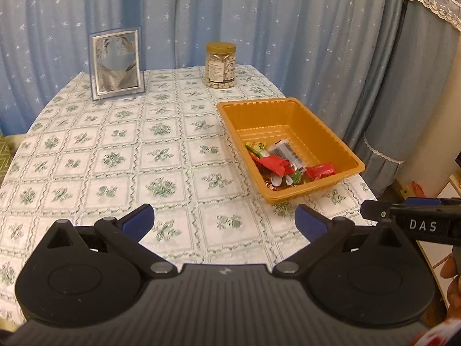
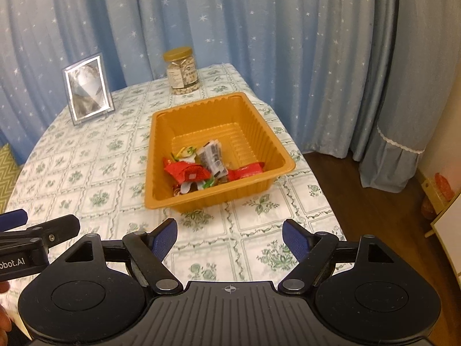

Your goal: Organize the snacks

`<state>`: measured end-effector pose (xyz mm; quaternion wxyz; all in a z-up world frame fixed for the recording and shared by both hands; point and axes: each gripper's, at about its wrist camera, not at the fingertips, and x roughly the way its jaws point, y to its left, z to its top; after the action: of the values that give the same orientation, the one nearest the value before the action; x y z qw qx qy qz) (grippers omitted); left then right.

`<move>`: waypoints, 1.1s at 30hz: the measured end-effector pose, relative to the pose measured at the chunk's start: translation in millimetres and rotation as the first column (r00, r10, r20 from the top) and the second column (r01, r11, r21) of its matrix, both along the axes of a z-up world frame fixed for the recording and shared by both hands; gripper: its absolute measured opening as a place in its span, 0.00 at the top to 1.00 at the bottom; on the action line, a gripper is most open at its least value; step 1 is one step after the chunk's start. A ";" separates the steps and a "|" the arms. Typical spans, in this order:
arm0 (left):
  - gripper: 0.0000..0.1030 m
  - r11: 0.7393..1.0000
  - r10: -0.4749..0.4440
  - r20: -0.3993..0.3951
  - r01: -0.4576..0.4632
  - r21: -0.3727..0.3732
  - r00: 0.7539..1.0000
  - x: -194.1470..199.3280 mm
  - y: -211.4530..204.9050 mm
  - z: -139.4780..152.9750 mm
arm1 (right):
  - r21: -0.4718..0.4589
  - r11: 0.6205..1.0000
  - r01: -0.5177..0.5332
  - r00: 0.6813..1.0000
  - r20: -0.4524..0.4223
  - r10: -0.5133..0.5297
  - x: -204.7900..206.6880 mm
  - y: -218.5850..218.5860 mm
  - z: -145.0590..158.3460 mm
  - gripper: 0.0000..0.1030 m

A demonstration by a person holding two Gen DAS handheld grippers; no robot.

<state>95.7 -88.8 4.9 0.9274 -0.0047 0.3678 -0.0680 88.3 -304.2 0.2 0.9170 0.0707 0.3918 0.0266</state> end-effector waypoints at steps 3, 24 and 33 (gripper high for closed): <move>0.00 1.000 0.022 0.006 -0.022 -0.016 1.000 -9.7 5.1 5.4 | -0.006 1.000 -0.007 1.000 0.009 0.007 -8.8 3.0 6.1 0.23; 0.00 0.999 0.045 0.074 -0.045 0.004 0.996 -44.3 4.1 33.6 | -0.032 0.999 -0.014 0.996 0.082 0.016 -43.1 12.9 34.1 0.23; 0.00 0.999 0.038 0.076 -0.038 0.001 0.996 -44.7 4.5 33.8 | -0.044 0.999 -0.011 0.996 0.087 0.015 -43.1 11.2 35.1 0.23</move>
<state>51.1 -84.3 38.6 0.9418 -0.0082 0.3323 -0.0500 45.1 -293.0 35.2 0.9344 0.0469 0.3521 0.0272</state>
